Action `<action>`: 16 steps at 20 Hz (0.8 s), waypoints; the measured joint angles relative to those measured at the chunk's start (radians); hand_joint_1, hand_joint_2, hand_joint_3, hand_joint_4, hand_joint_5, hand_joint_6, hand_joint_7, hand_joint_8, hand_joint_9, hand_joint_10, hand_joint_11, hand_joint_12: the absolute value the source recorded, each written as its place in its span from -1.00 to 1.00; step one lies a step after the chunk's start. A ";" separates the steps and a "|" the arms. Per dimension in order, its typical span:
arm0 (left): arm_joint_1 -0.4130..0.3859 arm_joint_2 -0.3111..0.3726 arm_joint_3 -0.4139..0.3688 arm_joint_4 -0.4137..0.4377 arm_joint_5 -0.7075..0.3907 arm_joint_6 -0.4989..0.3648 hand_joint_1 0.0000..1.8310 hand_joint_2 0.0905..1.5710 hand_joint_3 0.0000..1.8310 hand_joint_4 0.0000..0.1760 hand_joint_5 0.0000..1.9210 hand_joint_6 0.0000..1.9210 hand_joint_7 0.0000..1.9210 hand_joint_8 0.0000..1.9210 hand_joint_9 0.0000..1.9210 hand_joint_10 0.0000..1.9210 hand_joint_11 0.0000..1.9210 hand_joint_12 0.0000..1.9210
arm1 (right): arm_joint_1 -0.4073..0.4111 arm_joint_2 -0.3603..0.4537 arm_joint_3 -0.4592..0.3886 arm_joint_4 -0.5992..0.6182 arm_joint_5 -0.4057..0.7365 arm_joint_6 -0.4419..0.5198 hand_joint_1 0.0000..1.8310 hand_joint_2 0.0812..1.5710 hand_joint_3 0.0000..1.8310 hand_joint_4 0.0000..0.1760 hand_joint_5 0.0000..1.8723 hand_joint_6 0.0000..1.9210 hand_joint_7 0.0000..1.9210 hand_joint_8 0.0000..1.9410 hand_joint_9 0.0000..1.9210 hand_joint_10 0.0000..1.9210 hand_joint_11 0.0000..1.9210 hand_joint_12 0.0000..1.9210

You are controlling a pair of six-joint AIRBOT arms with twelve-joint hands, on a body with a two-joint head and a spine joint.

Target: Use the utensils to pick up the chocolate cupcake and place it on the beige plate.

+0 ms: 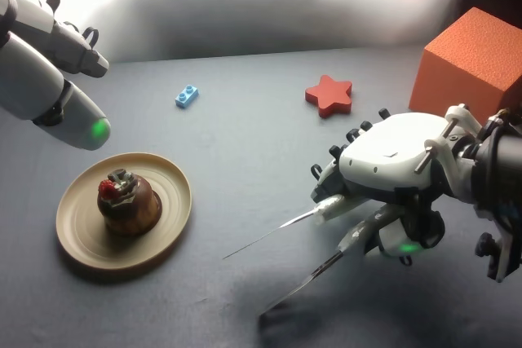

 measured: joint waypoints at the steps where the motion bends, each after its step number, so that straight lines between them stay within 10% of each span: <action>1: 0.000 0.000 0.000 0.000 0.000 0.000 -0.76 0.38 -1.00 -1.00 -0.91 -1.00 -0.86 -0.99 -0.89 -0.99 -1.00 -0.69 | 0.000 0.000 0.000 0.000 0.001 0.000 0.08 0.36 -1.00 -1.00 -0.29 -1.00 -0.23 -0.98 -0.42 -0.43 -0.66 0.22; 7: 0.000 0.000 0.000 0.001 0.000 0.000 -0.79 0.39 -1.00 -1.00 -0.94 -1.00 -0.88 -1.00 -0.92 -1.00 -1.00 -0.78 | 0.007 0.012 0.000 -0.001 0.021 0.035 -0.23 0.34 -1.00 -1.00 -0.59 -1.00 -0.57 -1.00 -0.55 -0.89 -0.93 0.18; 11: 0.000 0.000 0.000 0.001 0.000 0.000 -0.79 0.39 -1.00 -1.00 -0.94 -1.00 -0.88 -1.00 -0.91 -0.99 -1.00 -0.77 | 0.011 0.016 0.000 -0.003 0.017 0.039 -0.72 0.20 -1.00 -1.00 -0.80 -1.00 -0.84 -0.99 -0.83 -1.00 -1.00 -0.33; 16: -0.001 0.000 0.000 0.001 0.000 0.000 -0.78 0.38 -1.00 -1.00 -0.93 -1.00 -0.91 -1.00 -0.91 -1.00 -1.00 -0.77 | 0.003 0.014 -0.001 -0.004 0.012 0.006 -0.88 0.08 -1.00 -0.34 -1.00 -1.00 -1.00 -1.00 -1.00 -1.00 -1.00 -0.87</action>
